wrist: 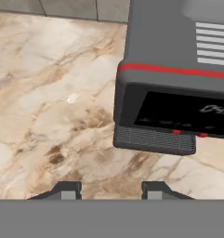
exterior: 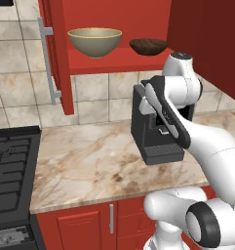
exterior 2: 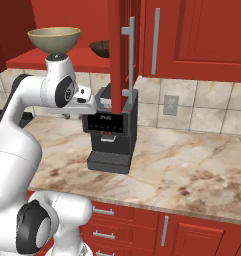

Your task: Take the smaller bowl and place it next to the appetizer plate on the dining counter , and place the larger bowl next to the plate with cooked food.

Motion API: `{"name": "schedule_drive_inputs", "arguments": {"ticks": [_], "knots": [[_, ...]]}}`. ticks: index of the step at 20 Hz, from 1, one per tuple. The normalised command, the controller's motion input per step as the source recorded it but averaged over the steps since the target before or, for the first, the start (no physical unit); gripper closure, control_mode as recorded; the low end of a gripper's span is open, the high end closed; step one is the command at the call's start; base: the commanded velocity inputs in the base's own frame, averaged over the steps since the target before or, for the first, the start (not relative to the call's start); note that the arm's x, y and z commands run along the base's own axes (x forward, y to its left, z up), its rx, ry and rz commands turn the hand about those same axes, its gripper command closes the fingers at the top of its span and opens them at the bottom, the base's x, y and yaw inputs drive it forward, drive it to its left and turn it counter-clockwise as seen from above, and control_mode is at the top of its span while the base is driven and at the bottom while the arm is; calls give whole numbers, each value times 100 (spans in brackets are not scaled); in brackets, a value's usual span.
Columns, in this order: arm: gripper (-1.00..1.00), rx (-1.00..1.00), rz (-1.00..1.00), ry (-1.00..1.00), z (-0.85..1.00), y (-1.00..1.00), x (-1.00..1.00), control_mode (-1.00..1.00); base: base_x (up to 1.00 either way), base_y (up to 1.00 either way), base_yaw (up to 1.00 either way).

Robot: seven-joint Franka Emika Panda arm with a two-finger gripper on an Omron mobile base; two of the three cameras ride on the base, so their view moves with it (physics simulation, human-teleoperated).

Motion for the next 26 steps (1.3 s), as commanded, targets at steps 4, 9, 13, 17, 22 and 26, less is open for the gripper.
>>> {"name": "schedule_drive_inputs", "arguments": {"ticks": [4, 9, 13, 17, 22, 26], "knots": [[-100, 0, 0, -3, 0, 0, -5, -100, 0, 0, 0], [-100, 5, -5, -32, 59, 31, 2, -100, 0, 0, 0], [-100, 19, -6, -37, 95, 38, 20, -100, 0, 0, 0], [-100, 26, -5, -14, 99, 9, 25, -100, 0, 0, 0], [-100, 12, -25, -9, 71, 4, 35, -100, 0, 0, 0], [-100, 3, -18, -29, 59, 1, 45, -100, 0, 0, 0]]}}
